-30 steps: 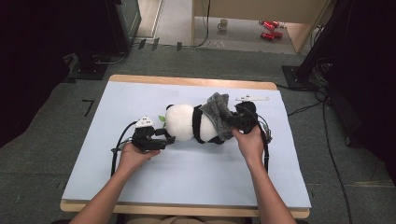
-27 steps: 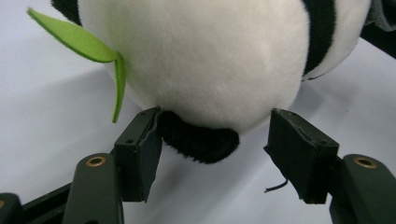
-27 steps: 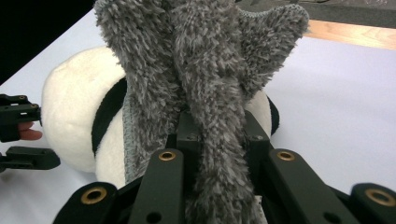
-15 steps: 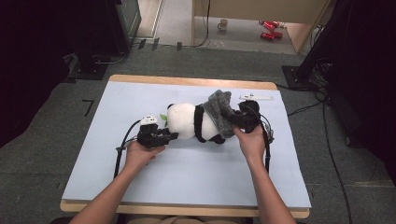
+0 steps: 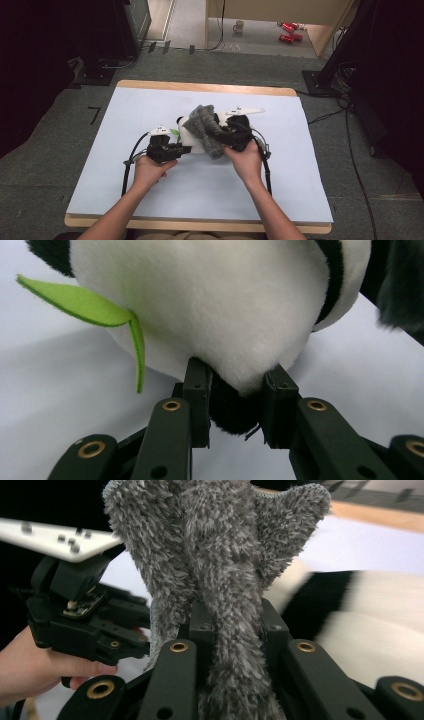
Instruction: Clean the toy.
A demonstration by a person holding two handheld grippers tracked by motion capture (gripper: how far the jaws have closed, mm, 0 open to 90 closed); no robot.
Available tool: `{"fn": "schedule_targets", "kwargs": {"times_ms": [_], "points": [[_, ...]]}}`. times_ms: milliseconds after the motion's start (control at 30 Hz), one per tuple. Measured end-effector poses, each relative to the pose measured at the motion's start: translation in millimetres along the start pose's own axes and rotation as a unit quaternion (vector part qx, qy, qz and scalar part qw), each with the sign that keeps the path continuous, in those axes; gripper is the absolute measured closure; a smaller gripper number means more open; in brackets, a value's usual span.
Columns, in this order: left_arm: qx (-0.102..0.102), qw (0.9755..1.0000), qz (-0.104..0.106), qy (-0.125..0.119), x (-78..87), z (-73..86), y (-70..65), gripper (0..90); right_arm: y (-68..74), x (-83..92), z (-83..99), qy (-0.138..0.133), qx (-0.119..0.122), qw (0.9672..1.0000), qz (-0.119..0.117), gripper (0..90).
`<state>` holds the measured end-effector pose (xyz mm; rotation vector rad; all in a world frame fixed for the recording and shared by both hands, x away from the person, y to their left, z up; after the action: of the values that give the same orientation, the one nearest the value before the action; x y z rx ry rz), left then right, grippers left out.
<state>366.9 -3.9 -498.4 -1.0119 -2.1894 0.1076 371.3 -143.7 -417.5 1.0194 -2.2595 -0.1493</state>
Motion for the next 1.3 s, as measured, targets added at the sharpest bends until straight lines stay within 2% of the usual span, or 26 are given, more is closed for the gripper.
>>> {"fn": "schedule_targets", "kwargs": {"times_ms": [33, 67, 100, 133, 267, 333, 400, 467, 500, 533, 567, 600, 633, 733, 833, 867, 933, 967, 1000, 1033, 1100, 1167, 1267, 1300], "points": [[0.001, 1.0, 0.001, -0.001, 3.6, 0.2, -4.8, 70.4, 9.6, -10.9, 6.2, 0.009, 0.005, 0.9999, -0.011, 75.4], [0.001, 1.0, 0.001, -0.001, 3.6, 0.2, -4.8, 70.3, 9.6, -10.9, 6.2, 0.009, 0.005, 0.9999, -0.011, 75.4], [0.001, 1.0, 0.002, -0.003, 5.2, -0.5, -7.4, 70.4, 14.8, -21.7, 14.5, 0.023, 0.009, 0.9996, -0.016, 75.4], [-0.004, 1.0, -0.007, 0.004, 4.8, 0.8, -7.0, 70.4, 15.5, -26.6, 18.8, 0.028, 0.011, 0.9994, -0.016, 75.4], [0.008, 0.9999, -0.006, 0.013, -1.1, 5.3, -0.4, 70.6, 10.3, -33.1, 25.9, 0.027, 0.016, 0.9994, -0.011, 75.3], [0.011, 0.9998, -0.008, 0.015, -4.4, 6.2, 3.0, 70.7, 1.9, -36.3, 31.4, 0.034, 0.043, 0.9984, 0.013, 75.2], [0.011, 0.9998, -0.01, 0.013, -4.9, 5.5, 6.5, 70.7, -0.4, -35.9, 32.4, 0.036, 0.046, 0.9981, 0.019, 75.2], [0.02, 0.9997, -0.009, 0.011, -4.1, 4.4, 10.2, 70.7, -5.3, -33.6, 33.4, 0.044, 0.055, 0.9969, 0.036, 75.1], [0.02, 0.9997, -0.01, 0.011, -3.4, 3.9, 12.4, 70.7, -13.2, -29.6, 33.4, 0.048, 0.062, 0.9953, 0.058, 75.2], [0.021, 0.9997, -0.008, 0.011, -3.0, 3.2, 13.9, 70.7, -13.2, -29.6, 33.4, 0.048, 0.062, 0.9953, 0.058, 75.2], [0.02, 0.9997, -0.006, 0.009, -2.7, 2.0, 14.4, 70.7, -21.0, -24.0, 32.9, 0.048, 0.052, 0.9957, 0.06, 75.6], [0.02, 0.9997, -0.006, 0.009, -2.7, 2.0, 14.4, 70.7, -21.0, -24.0, 32.9, 0.048, 0.052, 0.9957, 0.06, 75.6], [0.011, 0.9999, -0.006, 0.007, -2.5, 1.2, 14.7, 70.7, -27.0, -18.6, 31.1, 0.046, 0.043, 0.9961, 0.061, 75.8], [0.012, 0.9999, -0.004, 0.008, -2.5, 1.3, 16.6, 70.7, -31.4, -12.3, 28.8, 0.043, 0.042, 0.9958, 0.068, 75.8], [0.017, 0.9998, -0.003, 0.009, -2.1, 0.3, 19.3, 70.7, -40.7, 1.7, 23.9, 0.034, 0.042, 0.9948, 0.087, 75.8], [0.018, 0.9998, -0.003, 0.008, -2.3, 0.0, 19.6, 70.7, -48.1, 9.8, 21.9, 0.026, 0.028, 0.9949, 0.093, 75.8], [0.018, 0.9998, -0.002, 0.008, -2.5, -0.3, 19.6, 70.7, -52.7, 13.6, 21.5, 0.022, 0.024, 0.9949, 0.096, 75.8], [0.016, 0.9998, -0.003, 0.009, -2.6, -0.4, 19.6, 70.7, -60.3, 20.2, 21.6, 0.016, 0.013, 0.995, 0.098, 75.7], [0.014, 0.9998, -0.002, 0.01, -2.5, -0.5, 20.0, 70.7, -60.3, 20.2, 21.6, 0.016, 0.013, 0.995, 0.098, 75.7], [0.014, 0.9998, -0.003, 0.011, -2.5, -0.7, 20.6, 70.7, -69.1, 27.0, 21.4, 0.008, 0.001, 0.9944, 0.105, 75.7], [0.015, 0.9998, -0.004, 0.012, -2.6, -0.7, 21.6, 70.6, -71.7, 28.9, 21.7, 0.006, -0.004, 0.9942, 0.108, 75.7], [0.011, 0.9998, -0.005, 0.014, -2.8, -0.7, 22.3, 70.6, -84.1, 35.3, 25.6, 0.0, -0.021, 0.9929, 0.117, 75.6], [0.012, 0.9998, -0.004, 0.014, -3.2, -0.9, 22.4, 70.5, -90.5, 37.8, 28.0, -0.002, -0.027, 0.992, 0.123, 75.6], [0.011, 0.9998, -0.003, 0.014, -3.4, -0.8, 22.7, 70.5, -98.5, 40.6, 31.0, -0.003, -0.036, 0.9904, 0.133, 75.7]]}}
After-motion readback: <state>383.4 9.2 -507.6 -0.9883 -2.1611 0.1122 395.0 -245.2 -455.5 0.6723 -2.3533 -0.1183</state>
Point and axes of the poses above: each handheld gripper's, and its own axes: x roughly backward along the jaws, z roughly out of its underside, y roughly to its left, the point moved 8 cm from there along -x, roughly forward along the jaws, and after that the axes turned 3 degrees about -z, right-handed, at the moved point
